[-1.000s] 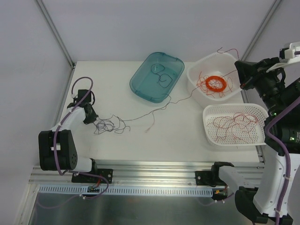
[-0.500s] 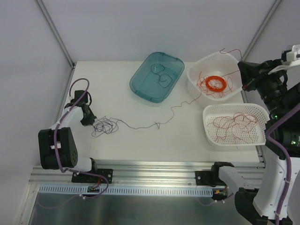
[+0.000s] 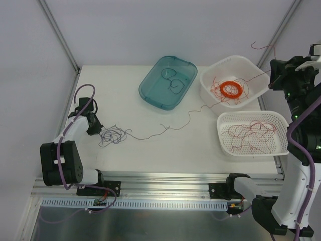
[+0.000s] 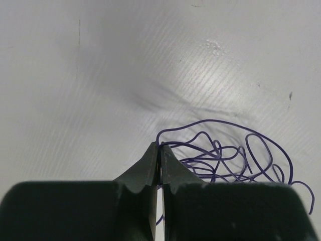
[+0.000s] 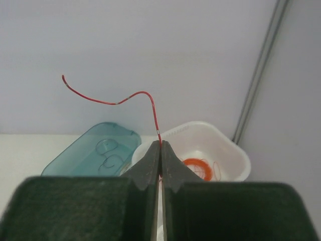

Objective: Untangle the cables

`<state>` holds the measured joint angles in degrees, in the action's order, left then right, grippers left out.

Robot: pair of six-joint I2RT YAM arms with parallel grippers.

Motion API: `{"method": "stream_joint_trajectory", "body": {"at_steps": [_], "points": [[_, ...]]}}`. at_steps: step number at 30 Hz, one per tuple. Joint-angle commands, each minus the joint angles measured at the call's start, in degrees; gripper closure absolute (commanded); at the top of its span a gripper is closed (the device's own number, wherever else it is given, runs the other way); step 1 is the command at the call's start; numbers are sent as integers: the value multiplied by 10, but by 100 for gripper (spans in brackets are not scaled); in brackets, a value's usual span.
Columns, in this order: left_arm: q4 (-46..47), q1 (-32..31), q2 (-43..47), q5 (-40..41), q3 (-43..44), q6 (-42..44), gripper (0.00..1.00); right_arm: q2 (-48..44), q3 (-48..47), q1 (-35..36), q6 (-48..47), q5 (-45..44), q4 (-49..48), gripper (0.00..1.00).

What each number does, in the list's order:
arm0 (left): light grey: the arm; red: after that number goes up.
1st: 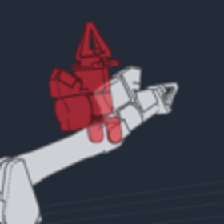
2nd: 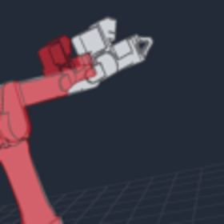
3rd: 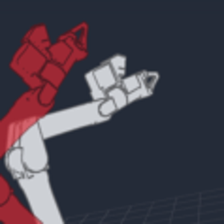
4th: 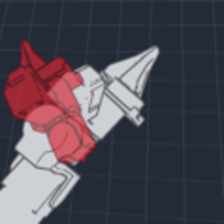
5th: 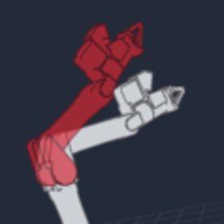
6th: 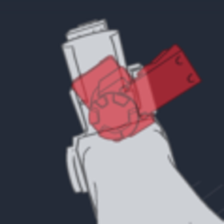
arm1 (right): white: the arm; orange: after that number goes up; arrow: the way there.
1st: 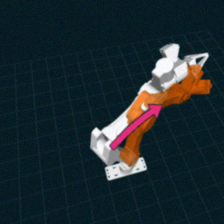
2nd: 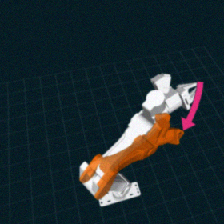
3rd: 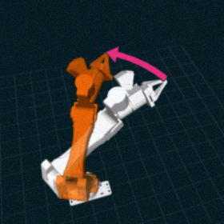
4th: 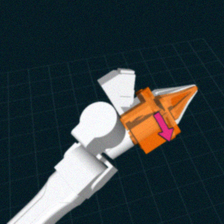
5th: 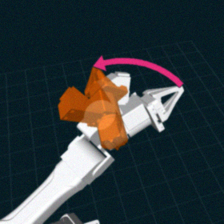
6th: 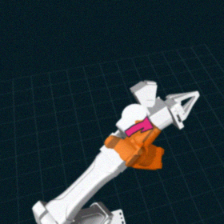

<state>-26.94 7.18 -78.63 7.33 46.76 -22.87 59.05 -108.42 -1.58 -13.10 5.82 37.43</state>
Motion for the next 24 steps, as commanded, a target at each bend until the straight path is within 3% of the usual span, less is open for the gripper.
{"method": "stream_joint_trajectory", "body": {"at_steps": [1,7,18,24], "points": [[-7,0,0,45,-2,13,100,-5,-56,-3,-53,-95,-45,99],[-7,14,-13,60,9,0,100,-36,-43,-3,-115,-187,-129,99],[-8,32,-43,61,38,-10,100,-39,-49,-3,-140,-185,-198,99],[-9,81,-76,51,64,-23,100,-31,-71,-3,-177,-207,-221,99]]}}
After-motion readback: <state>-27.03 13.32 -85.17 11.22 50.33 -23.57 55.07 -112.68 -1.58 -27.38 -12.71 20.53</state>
